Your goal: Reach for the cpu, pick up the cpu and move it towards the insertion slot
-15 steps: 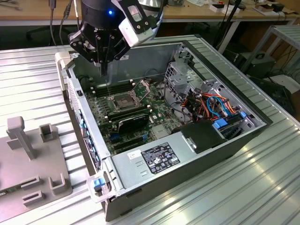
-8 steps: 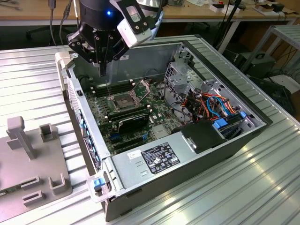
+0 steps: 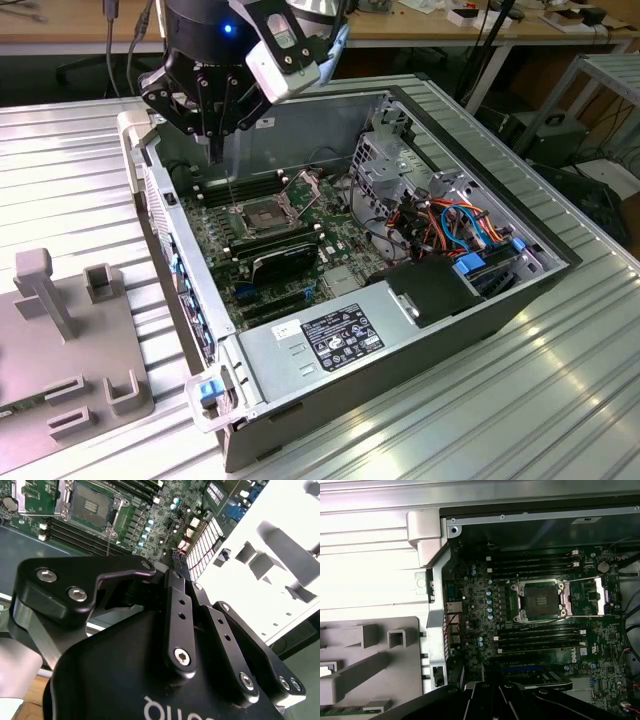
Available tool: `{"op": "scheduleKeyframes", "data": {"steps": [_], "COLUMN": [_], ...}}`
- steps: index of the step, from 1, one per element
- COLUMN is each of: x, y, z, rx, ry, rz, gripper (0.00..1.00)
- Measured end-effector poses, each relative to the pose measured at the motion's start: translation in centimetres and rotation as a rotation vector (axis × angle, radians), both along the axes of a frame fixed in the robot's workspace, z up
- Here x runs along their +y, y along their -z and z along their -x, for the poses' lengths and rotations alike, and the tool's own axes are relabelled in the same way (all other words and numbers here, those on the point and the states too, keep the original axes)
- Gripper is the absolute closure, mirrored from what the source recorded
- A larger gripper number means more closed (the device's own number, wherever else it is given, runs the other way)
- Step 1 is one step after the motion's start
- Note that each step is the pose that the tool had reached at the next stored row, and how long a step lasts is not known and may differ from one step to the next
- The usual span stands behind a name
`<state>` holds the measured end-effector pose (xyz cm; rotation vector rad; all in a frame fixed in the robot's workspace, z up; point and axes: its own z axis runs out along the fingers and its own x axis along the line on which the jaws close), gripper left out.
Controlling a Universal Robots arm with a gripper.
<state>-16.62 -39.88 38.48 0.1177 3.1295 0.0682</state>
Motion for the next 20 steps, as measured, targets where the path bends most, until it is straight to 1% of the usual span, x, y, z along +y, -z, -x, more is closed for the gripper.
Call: {"op": "scheduleKeyframes", "data": {"steps": [2, 6, 8, 13, 20], "x": [-0.01, 0.00, 0.00, 0.00, 0.00], "y": [0.01, 0.06, 0.07, 0.15, 0.23], "z": [0.17, 0.84, 1.25, 2.78, 3.95], "rx": [0.0005, 0.0007, 0.0007, 0.0007, 0.0009], "ry": [0.000, 0.000, 0.000, 0.000, 0.000], "rz": [0.0001, 0.0000, 0.0000, 0.0000, -0.0001], "gripper": [0.89, 0.89, 0.89, 0.89, 0.89]}}
